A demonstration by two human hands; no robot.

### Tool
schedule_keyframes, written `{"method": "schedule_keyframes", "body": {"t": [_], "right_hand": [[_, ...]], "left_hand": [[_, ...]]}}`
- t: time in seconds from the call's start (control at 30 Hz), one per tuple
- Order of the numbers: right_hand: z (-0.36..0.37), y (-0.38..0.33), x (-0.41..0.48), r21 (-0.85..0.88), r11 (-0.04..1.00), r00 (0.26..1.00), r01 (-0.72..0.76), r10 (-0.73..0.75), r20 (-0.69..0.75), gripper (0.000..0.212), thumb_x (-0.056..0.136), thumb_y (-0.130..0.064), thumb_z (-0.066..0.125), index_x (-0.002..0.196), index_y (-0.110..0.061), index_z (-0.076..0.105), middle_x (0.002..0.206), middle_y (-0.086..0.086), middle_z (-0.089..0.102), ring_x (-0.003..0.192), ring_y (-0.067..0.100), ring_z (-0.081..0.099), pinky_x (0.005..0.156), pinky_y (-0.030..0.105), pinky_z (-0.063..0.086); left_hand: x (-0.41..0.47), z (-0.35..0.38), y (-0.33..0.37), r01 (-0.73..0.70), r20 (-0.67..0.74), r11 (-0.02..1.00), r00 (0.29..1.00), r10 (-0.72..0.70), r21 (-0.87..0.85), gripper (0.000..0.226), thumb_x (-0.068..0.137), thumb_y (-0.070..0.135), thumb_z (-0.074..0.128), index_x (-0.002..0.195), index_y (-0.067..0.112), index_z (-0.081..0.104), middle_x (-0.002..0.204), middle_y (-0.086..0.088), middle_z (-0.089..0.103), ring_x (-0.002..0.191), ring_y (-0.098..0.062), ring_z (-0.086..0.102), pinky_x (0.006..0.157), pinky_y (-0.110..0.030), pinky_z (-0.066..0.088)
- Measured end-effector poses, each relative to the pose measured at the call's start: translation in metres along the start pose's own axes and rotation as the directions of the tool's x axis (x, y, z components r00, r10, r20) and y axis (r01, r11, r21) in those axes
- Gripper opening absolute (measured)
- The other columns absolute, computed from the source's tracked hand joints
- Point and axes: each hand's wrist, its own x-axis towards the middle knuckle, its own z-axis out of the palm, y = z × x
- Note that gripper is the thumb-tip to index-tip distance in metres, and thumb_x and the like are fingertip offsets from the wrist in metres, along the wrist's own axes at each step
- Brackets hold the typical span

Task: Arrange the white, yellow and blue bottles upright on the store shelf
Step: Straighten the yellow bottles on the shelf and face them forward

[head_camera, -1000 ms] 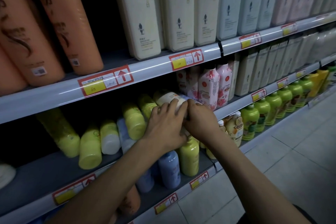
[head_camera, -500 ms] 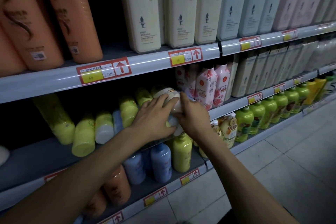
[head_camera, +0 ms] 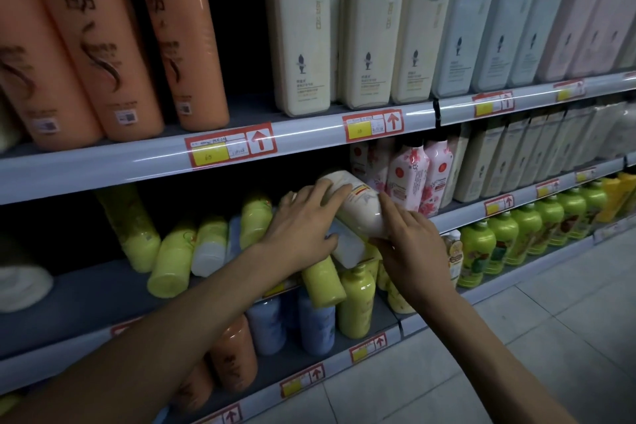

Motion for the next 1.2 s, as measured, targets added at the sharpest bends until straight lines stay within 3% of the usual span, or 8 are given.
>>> {"method": "schedule_keyframes", "body": {"t": [0.17, 0.43, 0.67, 0.8, 0.87, 1.0, 1.1, 1.2], "right_hand": [[0.005, -0.004, -0.009, 0.036, 0.997, 0.998, -0.063, 0.063, 0.005, 0.077, 0.084, -0.019, 0.078, 0.152, -0.009, 0.045, 0.126, 0.015, 0.068, 0.103, 0.042, 0.063, 0.077, 0.046, 0.056], [0.005, -0.004, -0.016, 0.087, 0.994, 0.998, -0.063, 0.064, -0.008, 0.076, 0.085, -0.019, 0.078, 0.152, -0.008, 0.045, 0.129, 0.015, 0.068, 0.103, 0.040, 0.062, 0.077, 0.046, 0.055], [-0.024, -0.015, -0.022, 0.127, 0.983, 0.991, 0.131, -0.127, -0.036, 0.079, 0.081, -0.017, 0.085, 0.150, -0.007, 0.049, 0.127, 0.013, 0.068, 0.103, 0.038, 0.063, 0.078, 0.044, 0.055], [-0.041, -0.021, -0.031, 0.072, 0.957, 0.960, 0.281, -0.280, -0.024, 0.079, 0.081, -0.020, 0.085, 0.151, -0.009, 0.049, 0.134, 0.011, 0.065, 0.108, 0.035, 0.062, 0.082, 0.043, 0.053], [-0.046, -0.027, -0.030, 0.060, 0.943, 0.945, 0.328, -0.327, -0.028, 0.078, 0.080, -0.024, 0.086, 0.149, -0.009, 0.052, 0.134, 0.012, 0.066, 0.111, 0.036, 0.064, 0.088, 0.046, 0.056], [-0.054, -0.042, -0.022, 0.029, 0.906, 0.907, 0.422, -0.421, -0.025, 0.068, 0.082, -0.027, 0.084, 0.143, -0.009, 0.059, 0.138, 0.012, 0.065, 0.124, 0.035, 0.063, 0.109, 0.051, 0.048], [-0.066, -0.061, -0.023, 0.158, 0.927, 0.940, 0.340, -0.329, -0.096, 0.071, 0.083, -0.023, 0.086, 0.146, -0.014, 0.056, 0.150, 0.014, 0.052, 0.132, 0.037, 0.054, 0.103, 0.050, 0.050], [-0.076, -0.093, -0.027, 0.510, 0.856, 0.988, 0.083, -0.004, -0.153, 0.098, 0.082, -0.018, 0.087, 0.162, -0.019, 0.030, 0.158, 0.004, 0.038, 0.142, 0.022, 0.041, 0.109, 0.034, 0.044]], "left_hand": [[-0.017, 0.021, 0.005, 0.158, 0.010, 0.987, 0.987, -0.158, -0.015, 0.096, 0.093, 0.063, 0.055, 0.167, 0.027, 0.004, 0.162, -0.011, 0.031, 0.145, -0.035, 0.037, 0.118, -0.055, 0.031], [-0.022, 0.037, 0.012, 0.106, -0.086, 0.992, 0.991, -0.100, 0.067, 0.102, 0.087, 0.056, 0.063, 0.166, 0.016, 0.013, 0.159, -0.013, 0.040, 0.146, -0.034, 0.039, 0.120, -0.055, 0.029], [-0.022, 0.018, -0.003, 0.030, -0.233, 0.995, 0.972, -0.006, 0.097, 0.100, 0.078, 0.044, 0.076, 0.163, 0.024, 0.027, 0.161, -0.015, 0.036, 0.149, -0.038, 0.035, 0.121, -0.059, 0.028], [-0.035, 0.005, -0.010, -0.102, -0.294, 0.986, 0.946, 0.137, 0.132, 0.086, 0.072, 0.048, 0.069, 0.149, 0.020, 0.045, 0.151, -0.010, 0.053, 0.141, -0.034, 0.049, 0.116, -0.054, 0.038], [-0.047, 0.000, -0.014, -0.129, -0.332, 0.982, 0.928, 0.168, 0.136, 0.077, 0.076, 0.058, 0.054, 0.141, 0.017, 0.054, 0.142, -0.009, 0.060, 0.132, -0.034, 0.056, 0.108, -0.049, 0.045], [-0.074, -0.015, -0.021, -0.052, -0.342, 0.996, 0.937, 0.076, 0.079, 0.078, 0.076, 0.069, 0.062, 0.135, 0.019, 0.060, 0.132, -0.005, 0.065, 0.122, -0.030, 0.061, 0.097, -0.044, 0.051], [-0.093, -0.036, -0.026, 0.074, -0.257, 0.993, 0.962, -0.096, -0.096, 0.078, 0.070, 0.070, 0.060, 0.136, 0.029, 0.059, 0.131, 0.007, 0.064, 0.120, -0.022, 0.062, 0.090, -0.042, 0.055], [-0.110, -0.060, -0.030, 0.219, -0.158, 0.947, 0.952, -0.260, -0.236, 0.077, 0.065, 0.069, 0.076, 0.133, 0.042, 0.052, 0.124, 0.018, 0.062, 0.114, -0.015, 0.061, 0.085, -0.039, 0.054]]}}
